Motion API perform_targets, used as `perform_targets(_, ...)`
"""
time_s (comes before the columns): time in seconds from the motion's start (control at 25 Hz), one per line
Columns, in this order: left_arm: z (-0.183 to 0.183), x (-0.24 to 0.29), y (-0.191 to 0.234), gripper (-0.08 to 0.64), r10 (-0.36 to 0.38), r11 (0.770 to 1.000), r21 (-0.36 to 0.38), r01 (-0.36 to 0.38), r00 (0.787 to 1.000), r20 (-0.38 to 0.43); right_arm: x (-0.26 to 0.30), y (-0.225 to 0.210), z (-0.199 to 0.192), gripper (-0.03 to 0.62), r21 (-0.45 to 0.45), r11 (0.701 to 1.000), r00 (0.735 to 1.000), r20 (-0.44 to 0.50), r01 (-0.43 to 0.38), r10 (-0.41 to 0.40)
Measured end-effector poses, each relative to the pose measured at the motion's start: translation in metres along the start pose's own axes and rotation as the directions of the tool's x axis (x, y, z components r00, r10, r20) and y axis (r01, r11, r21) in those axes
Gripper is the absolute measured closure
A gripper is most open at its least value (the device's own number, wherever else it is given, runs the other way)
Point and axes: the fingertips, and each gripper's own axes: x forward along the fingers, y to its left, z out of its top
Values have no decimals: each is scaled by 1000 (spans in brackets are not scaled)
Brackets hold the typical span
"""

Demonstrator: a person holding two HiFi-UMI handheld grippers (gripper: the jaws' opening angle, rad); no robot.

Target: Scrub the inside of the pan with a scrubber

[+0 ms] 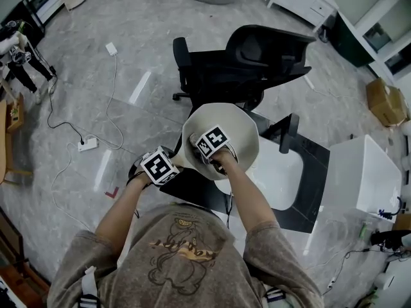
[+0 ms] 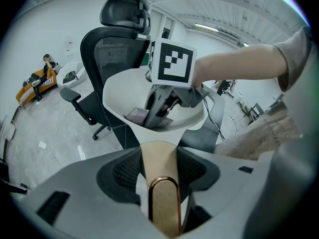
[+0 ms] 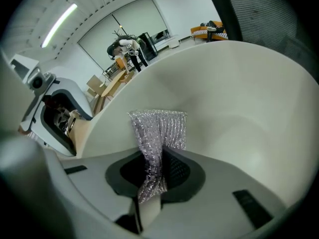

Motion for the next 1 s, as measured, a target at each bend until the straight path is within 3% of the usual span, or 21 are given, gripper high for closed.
perform_targets(0.24,0,0,0,324,-3,1000,-3,3,1000,7,-3,-18,22,520,39,997,990,128,61,-65)
perform_targets(0.52,0,0,0,324,0,1000,0,0,1000,5,-12,-43,33,520,89,989,975,181,115,-130)
perform_targets(0.8,-1,2,0,324,-12,1000,-7,12,1000,2,-30,-81,33,520,107,966,953,171,236,-252)
perform_targets(1.0,0,0,0,324,-5,1000,-8,5,1000,1,-51,-112,12,520,65,927,922,101,369,-374)
